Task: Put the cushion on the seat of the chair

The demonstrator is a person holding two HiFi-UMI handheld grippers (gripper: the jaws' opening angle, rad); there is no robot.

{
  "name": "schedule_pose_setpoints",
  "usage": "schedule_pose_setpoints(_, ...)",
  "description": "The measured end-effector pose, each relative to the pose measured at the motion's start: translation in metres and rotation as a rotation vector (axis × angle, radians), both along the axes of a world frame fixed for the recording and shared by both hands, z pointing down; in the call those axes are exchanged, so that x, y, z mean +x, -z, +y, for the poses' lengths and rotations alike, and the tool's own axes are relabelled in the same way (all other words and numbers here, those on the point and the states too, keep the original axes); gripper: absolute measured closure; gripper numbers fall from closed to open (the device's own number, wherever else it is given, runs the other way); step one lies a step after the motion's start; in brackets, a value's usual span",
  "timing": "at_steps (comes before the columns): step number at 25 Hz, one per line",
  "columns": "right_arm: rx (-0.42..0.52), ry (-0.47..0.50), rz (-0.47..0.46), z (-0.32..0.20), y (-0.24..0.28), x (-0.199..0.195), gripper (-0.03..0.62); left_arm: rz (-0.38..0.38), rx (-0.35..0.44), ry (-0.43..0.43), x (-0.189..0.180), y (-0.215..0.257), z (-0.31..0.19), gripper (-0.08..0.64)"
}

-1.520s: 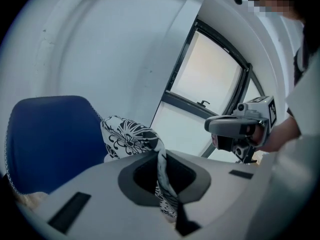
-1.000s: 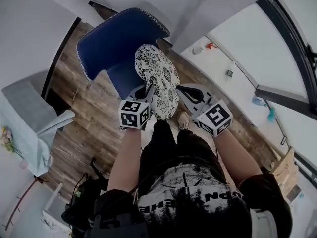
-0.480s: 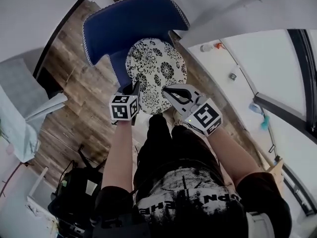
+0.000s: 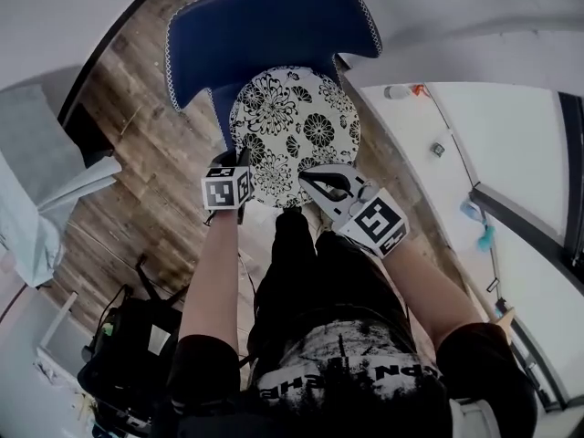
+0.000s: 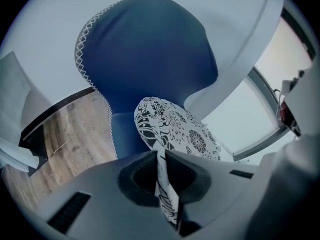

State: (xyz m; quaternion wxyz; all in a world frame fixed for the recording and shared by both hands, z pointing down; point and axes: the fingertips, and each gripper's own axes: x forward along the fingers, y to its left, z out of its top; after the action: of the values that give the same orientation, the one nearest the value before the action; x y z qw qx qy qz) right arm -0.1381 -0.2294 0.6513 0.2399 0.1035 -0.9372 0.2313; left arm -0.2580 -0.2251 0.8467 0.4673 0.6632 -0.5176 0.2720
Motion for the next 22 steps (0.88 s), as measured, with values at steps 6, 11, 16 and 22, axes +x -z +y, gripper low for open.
schedule_pose_setpoints(6,-0.06,0.024,0.003,0.015,-0.015,-0.001,0.574,-0.046,-0.056,0.041,-0.02,-0.034,0.011,0.535)
schedule_pose_setpoints(11,-0.092,0.028,0.005,0.022,-0.024,-0.005,0.574,-0.046,-0.079,0.081,-0.034,-0.055,0.016,0.535)
schedule_pose_setpoints(16,-0.107,0.031,0.004,0.028,-0.028,-0.011,0.574,-0.089,-0.102,0.043,-0.041,-0.068,0.019,0.535)
schedule_pose_setpoints(22,-0.119,0.018,-0.011,0.031,-0.034,-0.016,0.574,-0.151,-0.12,0.006,-0.048,-0.079,0.016,0.491)
